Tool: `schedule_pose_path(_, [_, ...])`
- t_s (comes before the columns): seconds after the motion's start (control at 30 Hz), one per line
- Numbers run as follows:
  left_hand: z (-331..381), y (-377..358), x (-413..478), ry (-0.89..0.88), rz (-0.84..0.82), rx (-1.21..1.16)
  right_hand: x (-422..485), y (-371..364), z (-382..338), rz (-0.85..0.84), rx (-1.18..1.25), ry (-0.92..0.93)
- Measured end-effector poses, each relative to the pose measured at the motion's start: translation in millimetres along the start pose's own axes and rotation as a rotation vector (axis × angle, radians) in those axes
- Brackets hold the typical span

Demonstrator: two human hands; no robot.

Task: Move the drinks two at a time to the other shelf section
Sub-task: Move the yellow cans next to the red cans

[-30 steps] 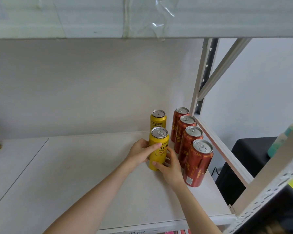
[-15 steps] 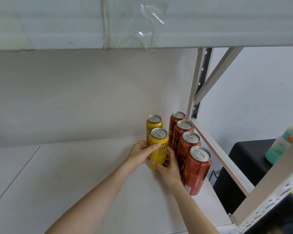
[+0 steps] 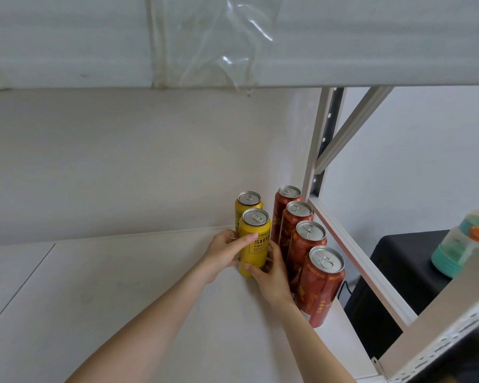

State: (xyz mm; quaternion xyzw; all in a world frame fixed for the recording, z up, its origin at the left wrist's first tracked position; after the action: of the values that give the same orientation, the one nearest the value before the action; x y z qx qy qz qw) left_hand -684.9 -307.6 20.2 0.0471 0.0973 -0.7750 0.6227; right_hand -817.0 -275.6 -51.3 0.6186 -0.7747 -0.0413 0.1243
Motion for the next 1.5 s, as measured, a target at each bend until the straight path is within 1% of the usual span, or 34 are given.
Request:
schedule_pose_path(0.3, [-1.4,-1.2,-1.7,-0.001,-0.011,0.007,-4.3,0.5,-4.1,0.019,-0.03,-0.014])
schedule_pose_path(0.43, [-1.0,3.3,-7.5,-0.02,-0.001,0.088,-9.9,0.8,-9.8,0.065,-0.072,-0.033])
schedule_pose_path(0.53, [-3.3,13.1,-13.5,-0.031,0.005,0.114,-18.1,0.5,-12.7,0.096,-0.114,-0.086])
schedule_pose_path(0.67, [-9.9,35.0,-25.0,-0.047,0.054,0.153,-36.8,0.2,-20.9,0.123,-0.229,-0.179])
schedule_pose_path(0.87, [-20.6,76.7,-59.2,-0.075,0.126,0.269,-77.8,-1.8,-29.7,0.137,-0.472,-0.203])
schedule_pose_path(0.93, [-26.9,93.4,-71.0,-0.119,0.166,0.369,-93.4,-3.6,-32.3,0.119,-0.579,-0.203])
schedule_pose_path(1.03, [-36.2,117.0,-90.9,-0.203,0.207,0.671,-115.5,-6.6,-38.9,0.087,-0.784,-0.163])
schedule_pose_path(1.13, [-41.6,135.3,-116.1,-0.255,0.195,0.958,-136.1,-13.2,-50.8,0.05,-0.982,-0.114])
schedule_pose_path(1.27, [-45.9,150.2,-147.6,-0.335,0.167,1.25,-164.7,-27.6,-64.6,0.014,-1.166,-0.025])
schedule_pose_path(1.4, [-52.7,160.7,-178.3,-0.306,0.182,1.41,-189.5,-38.9,-73.6,-0.003,-1.265,0.063])
schedule_pose_path(1.5, [-55.6,169.5,-208.3,-0.335,0.213,1.405,-208.2,-46.1,-81.7,-0.049,-1.339,0.097])
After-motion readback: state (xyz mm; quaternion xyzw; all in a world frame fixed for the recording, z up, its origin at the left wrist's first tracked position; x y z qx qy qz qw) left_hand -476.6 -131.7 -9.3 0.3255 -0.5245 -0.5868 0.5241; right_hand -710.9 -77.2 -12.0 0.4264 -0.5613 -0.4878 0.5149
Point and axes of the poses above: each hand's wrist, its own x-axis towards the middle knuckle, its own y-axis out of the back of the hand, z = x × y, the point moved 2 cm from there along x, towards the middle knuckle, and after that the axes turned 11 degrees about -x, right-handed, at the moved point
